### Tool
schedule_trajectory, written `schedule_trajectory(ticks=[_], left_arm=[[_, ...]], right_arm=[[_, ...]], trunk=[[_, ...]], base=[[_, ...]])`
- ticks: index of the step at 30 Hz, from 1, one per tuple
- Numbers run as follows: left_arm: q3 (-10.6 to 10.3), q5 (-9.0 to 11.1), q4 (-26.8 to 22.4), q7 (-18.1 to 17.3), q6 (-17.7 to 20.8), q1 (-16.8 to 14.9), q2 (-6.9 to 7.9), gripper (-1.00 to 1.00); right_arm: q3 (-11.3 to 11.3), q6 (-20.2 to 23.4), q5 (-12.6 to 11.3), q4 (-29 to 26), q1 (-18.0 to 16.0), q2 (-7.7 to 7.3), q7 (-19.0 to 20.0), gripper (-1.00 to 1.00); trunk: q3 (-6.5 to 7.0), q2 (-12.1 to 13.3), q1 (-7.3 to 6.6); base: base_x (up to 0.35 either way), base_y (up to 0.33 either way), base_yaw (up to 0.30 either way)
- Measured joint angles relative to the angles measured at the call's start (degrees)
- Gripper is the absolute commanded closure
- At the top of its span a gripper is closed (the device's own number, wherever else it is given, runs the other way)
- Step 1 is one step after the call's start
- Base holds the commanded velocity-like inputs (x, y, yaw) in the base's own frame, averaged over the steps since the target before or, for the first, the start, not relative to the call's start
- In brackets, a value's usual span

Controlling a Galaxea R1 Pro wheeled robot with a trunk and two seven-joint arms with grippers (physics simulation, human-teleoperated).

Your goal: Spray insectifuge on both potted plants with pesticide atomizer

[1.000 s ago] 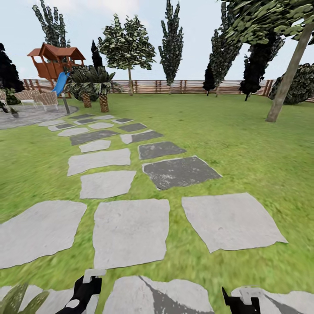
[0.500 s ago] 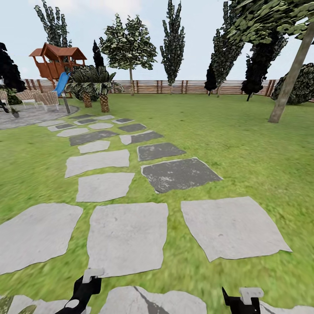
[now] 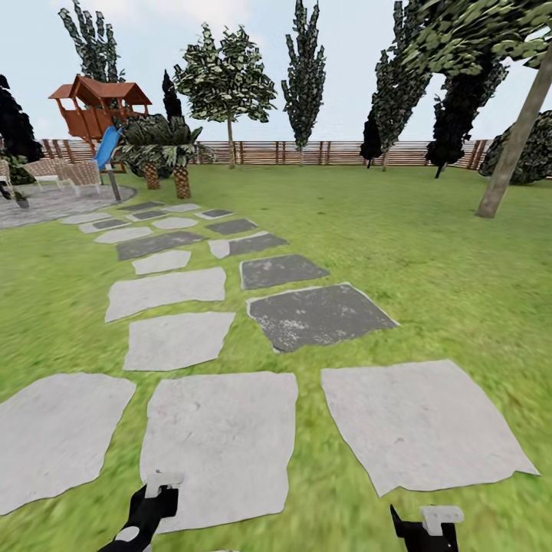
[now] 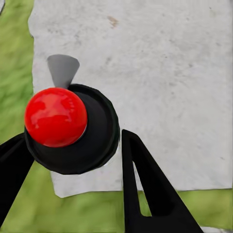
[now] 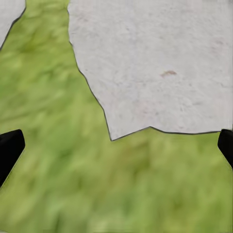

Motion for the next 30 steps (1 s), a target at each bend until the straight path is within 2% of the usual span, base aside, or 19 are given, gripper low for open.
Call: schedule_trajectory(ticks=[6,30], left_arm=[[0.1,0.2,0.1,0.0,0.1,0.6,0.03,1.0],[0.1,-0.6,0.1,0.1,-0.1,2.5,0.4,1.0]], right_arm=[[0.0,0.0,0.0,0.0,0.0,0.01,0.0,-1.0],[0.0,-0.4,0.0,0.1,0.0,0.08,-0.1,-1.0]], trunk=[[0.0,0.0,0.0],[0.0,0.0,0.0]], base=[[0.34,-0.092,0.173],[0.317,-0.171,0.275]])
